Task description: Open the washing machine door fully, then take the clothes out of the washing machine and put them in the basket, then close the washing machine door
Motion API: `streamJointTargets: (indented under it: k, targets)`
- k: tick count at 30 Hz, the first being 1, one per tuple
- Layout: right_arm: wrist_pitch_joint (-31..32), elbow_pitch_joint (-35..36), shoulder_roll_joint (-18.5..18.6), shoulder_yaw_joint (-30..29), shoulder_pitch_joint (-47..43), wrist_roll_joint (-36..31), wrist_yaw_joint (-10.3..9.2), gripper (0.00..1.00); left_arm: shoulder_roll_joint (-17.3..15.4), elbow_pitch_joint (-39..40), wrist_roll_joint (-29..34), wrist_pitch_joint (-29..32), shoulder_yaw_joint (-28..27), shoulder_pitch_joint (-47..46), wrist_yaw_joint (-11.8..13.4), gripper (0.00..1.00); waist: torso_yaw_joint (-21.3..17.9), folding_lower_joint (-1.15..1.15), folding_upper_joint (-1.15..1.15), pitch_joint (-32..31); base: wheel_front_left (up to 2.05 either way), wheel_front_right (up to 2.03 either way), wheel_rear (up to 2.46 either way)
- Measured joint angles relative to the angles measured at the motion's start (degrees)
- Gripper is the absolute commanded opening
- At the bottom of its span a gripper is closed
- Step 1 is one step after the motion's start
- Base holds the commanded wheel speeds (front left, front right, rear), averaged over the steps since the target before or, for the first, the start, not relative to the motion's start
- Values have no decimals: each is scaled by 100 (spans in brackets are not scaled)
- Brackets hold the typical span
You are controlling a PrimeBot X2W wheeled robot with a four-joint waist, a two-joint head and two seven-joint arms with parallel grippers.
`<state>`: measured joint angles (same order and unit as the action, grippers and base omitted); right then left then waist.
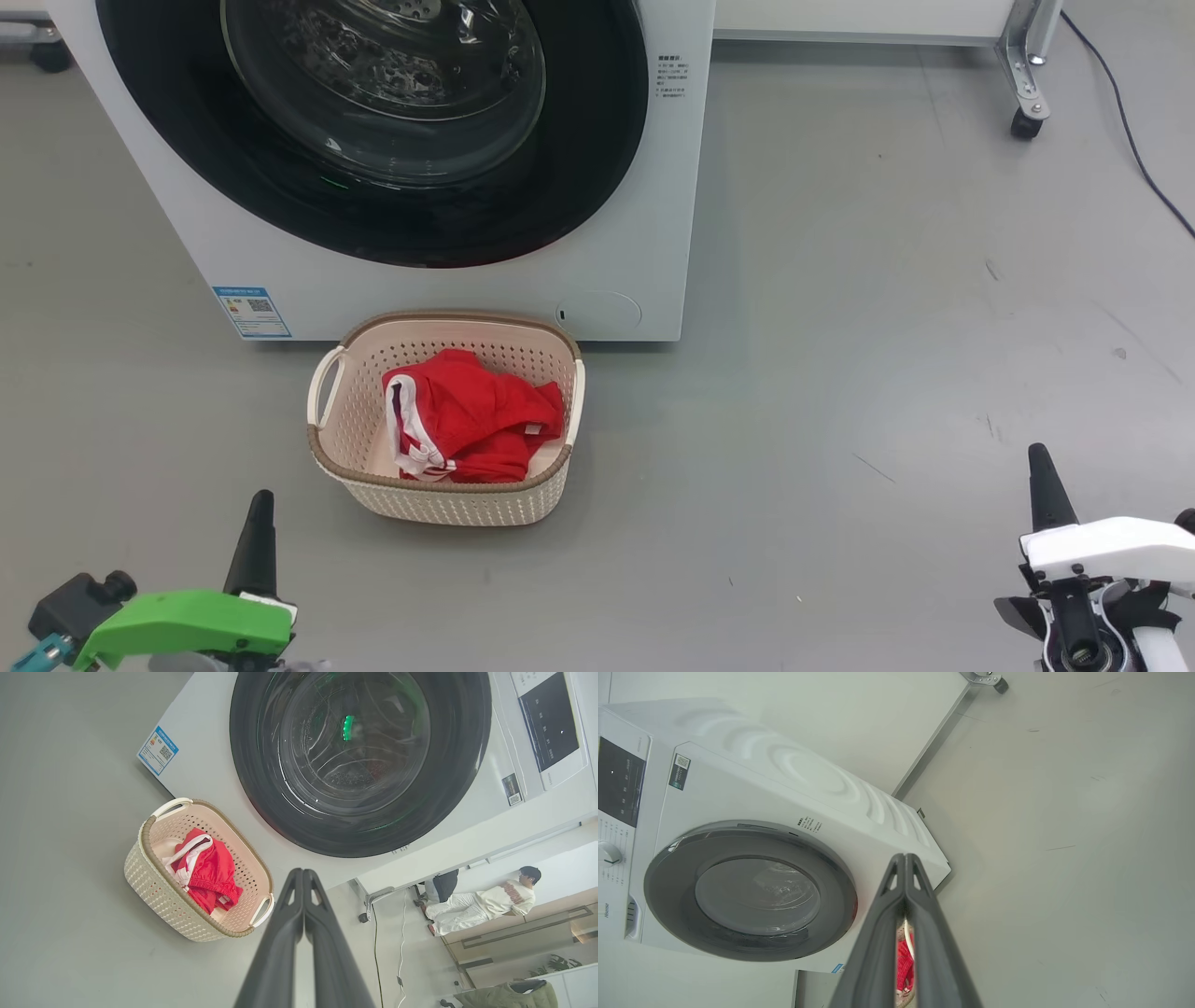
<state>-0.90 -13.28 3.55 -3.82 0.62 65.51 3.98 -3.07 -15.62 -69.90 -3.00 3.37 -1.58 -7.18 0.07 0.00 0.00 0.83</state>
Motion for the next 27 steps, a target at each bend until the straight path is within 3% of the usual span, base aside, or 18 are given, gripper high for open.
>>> streamJointTargets:
  k: [27]
  targets:
    - [513, -181, -90, -288, 191, 1855, 201, 0, -79, -1, -1772, 455, -301, -64, 0, 0, -6, 0, 0, -49, 0, 0, 0]
